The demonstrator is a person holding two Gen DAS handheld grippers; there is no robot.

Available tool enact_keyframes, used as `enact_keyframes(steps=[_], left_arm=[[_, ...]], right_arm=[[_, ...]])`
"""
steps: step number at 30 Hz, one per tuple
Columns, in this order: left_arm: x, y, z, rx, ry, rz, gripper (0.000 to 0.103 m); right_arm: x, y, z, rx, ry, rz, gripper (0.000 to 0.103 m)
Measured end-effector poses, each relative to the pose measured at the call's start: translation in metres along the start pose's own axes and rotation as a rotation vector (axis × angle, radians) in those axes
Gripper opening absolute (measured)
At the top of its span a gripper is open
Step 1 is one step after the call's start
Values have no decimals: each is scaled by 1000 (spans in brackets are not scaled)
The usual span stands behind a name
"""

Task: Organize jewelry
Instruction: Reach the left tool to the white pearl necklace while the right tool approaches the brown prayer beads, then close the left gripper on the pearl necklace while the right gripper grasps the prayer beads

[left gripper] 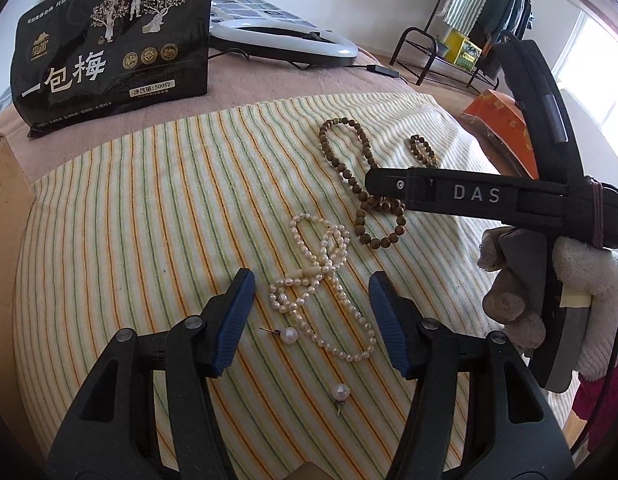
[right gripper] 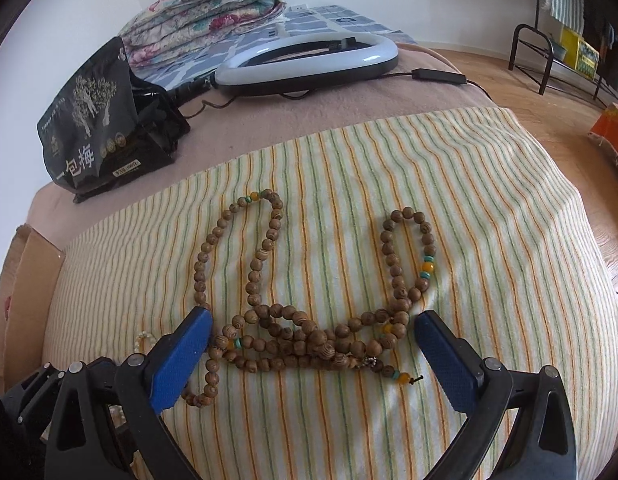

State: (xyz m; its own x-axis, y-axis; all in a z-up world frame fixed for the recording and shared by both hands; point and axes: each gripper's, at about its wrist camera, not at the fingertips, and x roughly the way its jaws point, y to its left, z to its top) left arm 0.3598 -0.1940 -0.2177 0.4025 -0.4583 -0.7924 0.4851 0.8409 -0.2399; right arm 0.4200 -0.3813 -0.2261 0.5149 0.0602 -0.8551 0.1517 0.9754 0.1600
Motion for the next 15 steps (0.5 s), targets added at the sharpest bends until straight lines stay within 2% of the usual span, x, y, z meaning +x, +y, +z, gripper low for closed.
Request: enact_keyframes(steps=[6, 10, 15], left_arm=[[2, 0, 0, 1, -4, 5, 59], [5, -2, 2, 17, -3, 20, 56], [6, -2, 1, 28, -5, 23, 55]], right_arm=[[10, 9, 7, -91, 45, -44, 103], [12, 12, 9, -120, 70, -34, 103], [6, 10, 2, -133, 84, 20, 102]])
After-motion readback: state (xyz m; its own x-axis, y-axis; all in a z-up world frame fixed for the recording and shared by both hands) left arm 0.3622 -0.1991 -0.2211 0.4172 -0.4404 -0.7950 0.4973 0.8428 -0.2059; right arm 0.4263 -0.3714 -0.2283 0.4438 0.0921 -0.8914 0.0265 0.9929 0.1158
